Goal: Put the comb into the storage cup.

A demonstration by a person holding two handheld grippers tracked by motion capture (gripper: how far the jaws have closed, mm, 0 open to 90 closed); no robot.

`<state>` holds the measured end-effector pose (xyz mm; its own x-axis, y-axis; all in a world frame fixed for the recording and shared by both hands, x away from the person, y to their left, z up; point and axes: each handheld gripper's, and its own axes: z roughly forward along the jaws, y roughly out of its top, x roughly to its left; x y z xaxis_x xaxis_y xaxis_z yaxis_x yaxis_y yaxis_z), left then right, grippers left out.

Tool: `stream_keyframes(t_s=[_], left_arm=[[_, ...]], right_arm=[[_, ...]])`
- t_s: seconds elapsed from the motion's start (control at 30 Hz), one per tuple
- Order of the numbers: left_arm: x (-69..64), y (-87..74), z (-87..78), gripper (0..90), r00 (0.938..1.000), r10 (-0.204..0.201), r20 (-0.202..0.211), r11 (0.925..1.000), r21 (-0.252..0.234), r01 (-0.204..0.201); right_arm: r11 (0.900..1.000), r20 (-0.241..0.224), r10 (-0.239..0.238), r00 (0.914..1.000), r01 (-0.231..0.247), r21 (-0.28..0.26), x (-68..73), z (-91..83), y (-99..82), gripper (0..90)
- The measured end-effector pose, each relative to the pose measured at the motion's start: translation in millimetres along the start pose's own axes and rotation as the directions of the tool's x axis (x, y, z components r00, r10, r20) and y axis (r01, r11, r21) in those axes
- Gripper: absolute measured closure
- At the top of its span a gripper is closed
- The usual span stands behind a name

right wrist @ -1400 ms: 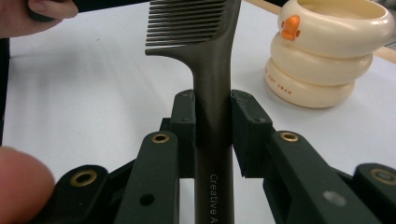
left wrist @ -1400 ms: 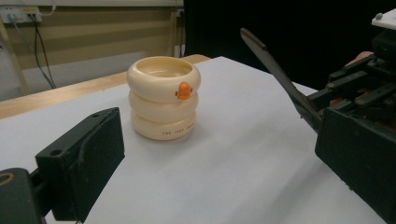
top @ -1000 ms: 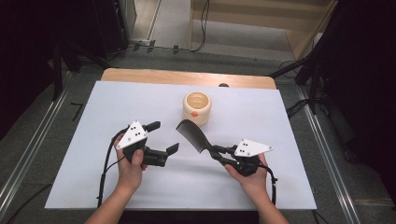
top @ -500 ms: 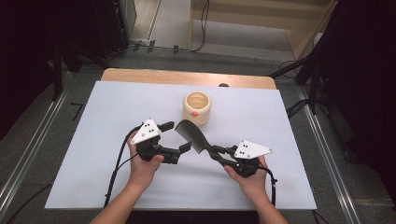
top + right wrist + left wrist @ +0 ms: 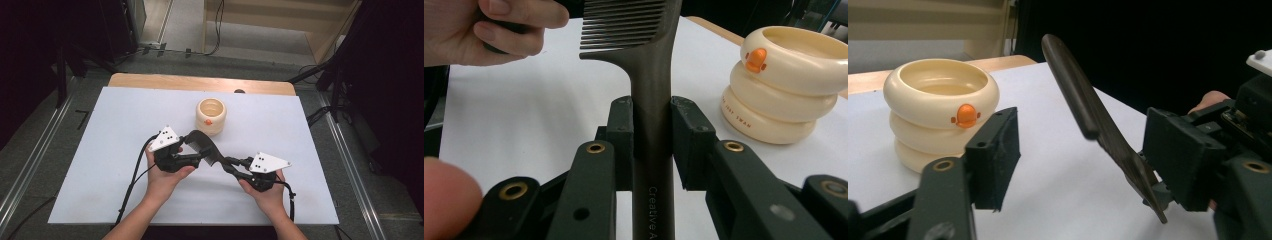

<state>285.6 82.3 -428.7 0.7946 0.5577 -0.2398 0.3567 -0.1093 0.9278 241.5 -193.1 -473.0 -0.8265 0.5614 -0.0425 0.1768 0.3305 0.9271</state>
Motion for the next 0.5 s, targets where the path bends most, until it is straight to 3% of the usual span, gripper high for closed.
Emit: stream_keyframes(t_s=[0.07,0.17,0.5], left_arm=[[0.1,-0.5,1.0,42.7,0.9995,-0.015,0.027,0.9999,-0.002,0.015],[-1.0,-0.3,2.1,55.0,0.9990,-0.034,0.030,0.9994,-0.004,0.034],[0.5,-0.8,3.1,73.7,0.9918,-0.077,0.102,0.9970,0.010,0.077]], right_arm=[[0.9999,-0.002,-0.011,0.9999,0.011,-0.009,1.1,0.3,0.2,70.4],[0.9996,0.006,-0.026,0.9996,0.026,-0.013,4.6,0.7,0.9,70.4],[0.9992,0.054,-0.032,0.9980,0.034,-0.023,9.5,3.0,0.4,70.3]])
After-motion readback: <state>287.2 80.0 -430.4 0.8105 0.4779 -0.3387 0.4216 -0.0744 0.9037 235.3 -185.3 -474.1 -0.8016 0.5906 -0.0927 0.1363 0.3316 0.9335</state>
